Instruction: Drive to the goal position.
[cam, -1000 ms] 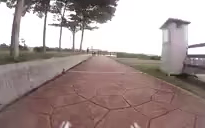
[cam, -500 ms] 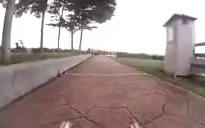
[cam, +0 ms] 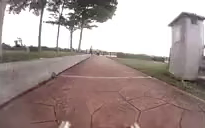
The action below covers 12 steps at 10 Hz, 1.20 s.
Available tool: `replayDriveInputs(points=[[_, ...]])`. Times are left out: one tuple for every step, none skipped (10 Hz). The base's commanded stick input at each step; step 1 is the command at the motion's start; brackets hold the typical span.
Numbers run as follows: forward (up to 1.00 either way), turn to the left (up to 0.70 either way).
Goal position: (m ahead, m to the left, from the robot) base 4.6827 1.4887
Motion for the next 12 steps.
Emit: replayDriveInputs(points=[[0.7, 0.0], [0.7, 0.0], [0.7, 0.0], [0.7, 0.0], [0.7, 0.01], [0.7, 0.03], [0.7, 0.04], [0.7, 0.12], [0.7, 0.32], [0.7, 0.35], [0.7, 0.35], [0.7, 0.09]])
